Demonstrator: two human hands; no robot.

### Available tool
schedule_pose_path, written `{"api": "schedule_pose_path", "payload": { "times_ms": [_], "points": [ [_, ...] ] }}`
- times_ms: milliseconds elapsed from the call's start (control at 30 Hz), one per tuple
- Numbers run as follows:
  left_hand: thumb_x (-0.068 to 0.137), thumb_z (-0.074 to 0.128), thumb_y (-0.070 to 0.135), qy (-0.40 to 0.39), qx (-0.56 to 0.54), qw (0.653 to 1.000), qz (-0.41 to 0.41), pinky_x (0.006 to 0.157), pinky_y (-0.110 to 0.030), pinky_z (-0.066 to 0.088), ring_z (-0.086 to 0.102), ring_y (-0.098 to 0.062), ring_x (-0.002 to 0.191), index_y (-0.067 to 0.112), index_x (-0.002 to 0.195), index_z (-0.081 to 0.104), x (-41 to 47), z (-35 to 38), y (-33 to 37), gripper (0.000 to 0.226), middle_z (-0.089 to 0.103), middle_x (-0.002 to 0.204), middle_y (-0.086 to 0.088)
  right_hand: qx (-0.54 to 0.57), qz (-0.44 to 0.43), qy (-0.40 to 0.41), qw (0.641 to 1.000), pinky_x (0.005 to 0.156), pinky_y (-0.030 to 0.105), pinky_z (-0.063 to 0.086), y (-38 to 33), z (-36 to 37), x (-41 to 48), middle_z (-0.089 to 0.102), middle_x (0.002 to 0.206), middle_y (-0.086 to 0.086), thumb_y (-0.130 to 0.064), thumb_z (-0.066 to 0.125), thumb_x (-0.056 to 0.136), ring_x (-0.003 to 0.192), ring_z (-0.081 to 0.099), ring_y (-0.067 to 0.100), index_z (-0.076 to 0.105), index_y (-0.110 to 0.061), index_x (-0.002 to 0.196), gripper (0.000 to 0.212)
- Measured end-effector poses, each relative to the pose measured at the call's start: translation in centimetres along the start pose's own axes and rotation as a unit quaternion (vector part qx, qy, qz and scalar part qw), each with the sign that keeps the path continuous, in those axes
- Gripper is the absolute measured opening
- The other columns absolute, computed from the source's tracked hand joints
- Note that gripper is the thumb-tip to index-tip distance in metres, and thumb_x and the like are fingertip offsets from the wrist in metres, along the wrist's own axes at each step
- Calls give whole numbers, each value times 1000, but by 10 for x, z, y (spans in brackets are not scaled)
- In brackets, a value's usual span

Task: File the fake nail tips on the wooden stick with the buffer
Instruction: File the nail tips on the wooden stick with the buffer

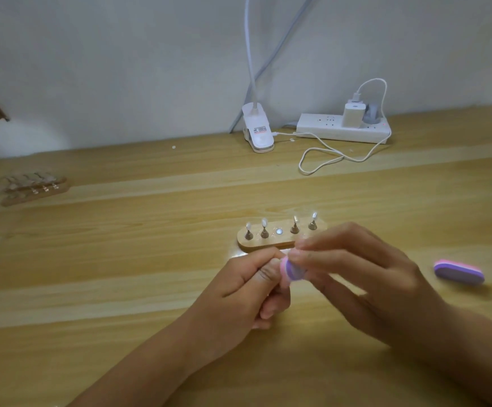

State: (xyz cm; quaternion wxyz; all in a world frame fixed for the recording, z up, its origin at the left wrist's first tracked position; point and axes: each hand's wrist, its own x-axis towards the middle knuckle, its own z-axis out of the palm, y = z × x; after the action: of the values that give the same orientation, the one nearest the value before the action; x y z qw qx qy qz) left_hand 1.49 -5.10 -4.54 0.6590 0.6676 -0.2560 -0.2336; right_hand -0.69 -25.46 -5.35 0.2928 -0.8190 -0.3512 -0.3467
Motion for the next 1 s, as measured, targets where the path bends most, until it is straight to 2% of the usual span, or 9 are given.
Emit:
{"api": "schedule_pose_path", "payload": {
  "times_ms": [100, 233, 367, 467, 567, 633, 767, 900, 1000],
  "points": [
    [96, 39, 25, 5, -6, 1000, -9, 47, -27, 21, 28, -12, 50, 19, 69, 51, 1, 1, 4, 30, 34, 55, 0, 7, 21, 7, 1000, 81, 32, 55, 3, -1, 1, 68, 100, 10, -10, 61, 95, 92, 68, 19, 74, -2, 106, 18],
    [93, 43, 27, 20, 1, 1000, -16, 46, -28, 18, 28, -10, 45, 15, 65, 50, 1, 1, 6, 31, 35, 51, 3, 5, -9, 0, 1000, 84, 29, 54, -2, 4, -2, 68, 101, 11, -2, 67, 92, 97, 67, 17, 70, -7, 114, 22],
    [94, 42, 26, 19, 2, 1000, -20, 46, -29, 18, 27, -12, 45, 19, 62, 51, 0, 1, 8, 33, 33, 50, 1, 16, 18, 12, 1000, 81, 32, 55, 2, 1, -1, 67, 100, 10, -11, 62, 96, 94, 67, 18, 73, -3, 109, 18],
    [93, 41, 25, 19, 4, 999, -27, 44, -24, 21, 26, -12, 43, 21, 60, 49, 0, 1, 7, 34, 34, 47, 1, 15, -7, 11, 1000, 84, 29, 54, -3, 6, -2, 67, 99, 12, -11, 62, 98, 95, 67, 19, 70, -4, 114, 18],
    [91, 39, 25, 17, -18, 998, -52, 43, -21, 22, 24, -14, 44, 22, 58, 48, 0, -3, 7, 35, 31, 47, 0, 0, 36, 7, 999, 81, 33, 55, 8, 0, 0, 67, 98, 12, -11, 64, 94, 91, 69, 21, 75, -2, 104, 17],
    [90, 39, 26, 15, -37, 997, -68, 42, -19, 25, 25, -13, 44, 22, 58, 48, 1, -4, 8, 34, 31, 48, 1, 15, 54, 18, 998, 83, 32, 56, 10, -4, 2, 67, 99, 9, -11, 65, 92, 94, 69, 19, 74, -5, 105, 16],
    [92, 38, 23, -13, -52, 996, -70, 42, -21, 24, 24, -13, 44, 18, 61, 43, 1, -5, 7, 32, 28, 48, 2, 39, -9, 1, 999, 86, 26, 52, -3, 4, -2, 66, 103, 10, -10, 62, 99, 97, 66, 17, 71, -13, 114, 18],
    [92, 38, 26, -33, -74, 992, -101, 41, -20, 21, 22, -12, 44, 22, 61, 44, 1, -8, 8, 32, 26, 50, 4, 4, 23, -2, 1000, 81, 34, 55, 8, 1, 0, 67, 100, 14, -8, 64, 94, 92, 68, 22, 73, -3, 108, 18],
    [92, 38, 26, -34, -56, 993, -101, 42, -19, 21, 20, -13, 44, 20, 62, 39, 1, -7, 7, 31, 26, 49, 3, 37, -1, -1, 999, 82, 31, 55, 0, 3, -1, 67, 102, 12, -10, 63, 97, 95, 67, 20, 72, -12, 112, 18]
  ]
}}
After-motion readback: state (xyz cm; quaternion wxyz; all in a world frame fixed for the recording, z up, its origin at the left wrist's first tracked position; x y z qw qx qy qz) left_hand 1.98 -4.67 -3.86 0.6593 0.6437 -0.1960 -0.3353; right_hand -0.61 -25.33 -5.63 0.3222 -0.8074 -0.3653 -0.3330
